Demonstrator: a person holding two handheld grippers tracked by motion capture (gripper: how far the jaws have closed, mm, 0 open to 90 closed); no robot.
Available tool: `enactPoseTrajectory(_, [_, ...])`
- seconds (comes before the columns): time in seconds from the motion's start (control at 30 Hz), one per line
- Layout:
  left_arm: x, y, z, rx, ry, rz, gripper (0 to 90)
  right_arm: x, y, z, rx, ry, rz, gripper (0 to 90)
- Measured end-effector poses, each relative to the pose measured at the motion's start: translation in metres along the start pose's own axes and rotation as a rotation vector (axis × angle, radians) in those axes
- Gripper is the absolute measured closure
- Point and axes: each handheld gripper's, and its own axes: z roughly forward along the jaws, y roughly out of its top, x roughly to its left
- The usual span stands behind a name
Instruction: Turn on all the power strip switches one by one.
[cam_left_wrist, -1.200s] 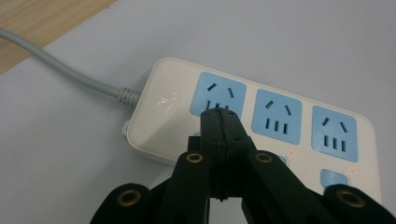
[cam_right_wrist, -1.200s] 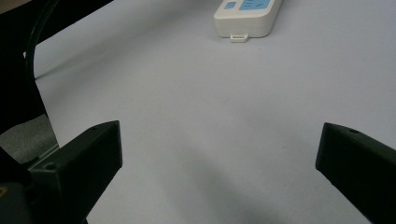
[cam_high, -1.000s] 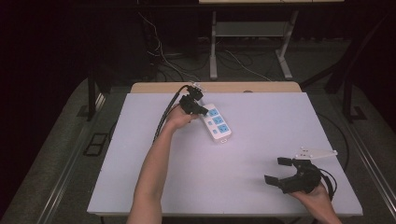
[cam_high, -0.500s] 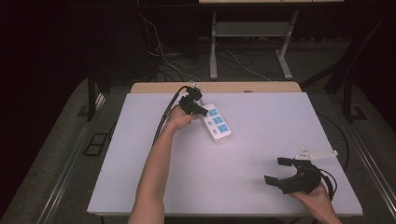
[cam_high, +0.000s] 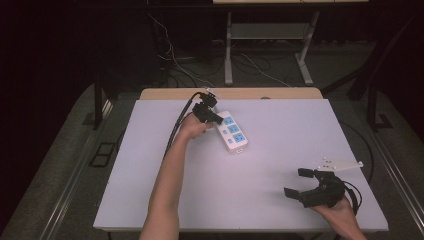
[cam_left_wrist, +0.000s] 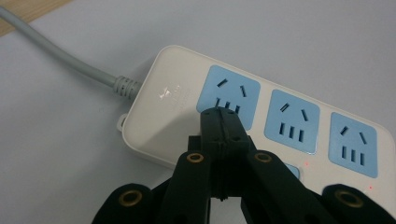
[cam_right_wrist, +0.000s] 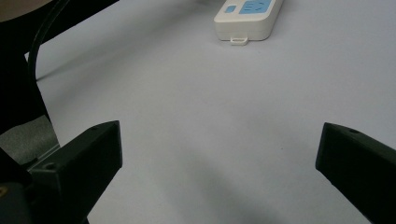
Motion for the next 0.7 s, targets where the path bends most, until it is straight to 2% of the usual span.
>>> enactPoseTrajectory(0.13, [-0.001,0.0,0.0,-0.006,0.007,0.004,89.9,0.0,0.0,0.001,0.004,0.001,0.001,0.4])
enactPoseTrajectory(0.17, [-0.003,0.0,-0.001,-0.016,0.021,0.01,89.8,0.0,0.0,0.001,0.003,0.002,0.002,0.4])
enactPoseTrajectory(0.2, [-0.005,0.0,-0.002,-0.007,0.034,0.031,89.7,-0.001,0.0,0.001,0.001,0.002,0.005,0.4])
enactPoseTrajectory(0.27, [-0.009,-0.001,-0.004,-0.009,0.028,0.05,89.7,-0.001,0.0,0.001,0.002,0.003,0.008,0.4])
enactPoseTrajectory(0.57, [-0.024,-0.004,-0.03,-0.067,0.029,0.094,89.2,0.001,0.0,0.001,0.003,0.004,0.002,0.4])
enactPoseTrajectory(0.6, [-0.026,-0.005,-0.034,-0.075,0.033,0.095,88.0,0.001,0.0,0.002,0.004,0.004,0.002,0.4])
enactPoseTrajectory(0.7, [-0.028,-0.007,-0.044,-0.089,0.041,0.094,76.6,0.001,0.0,0.002,0.003,0.004,0.003,0.4])
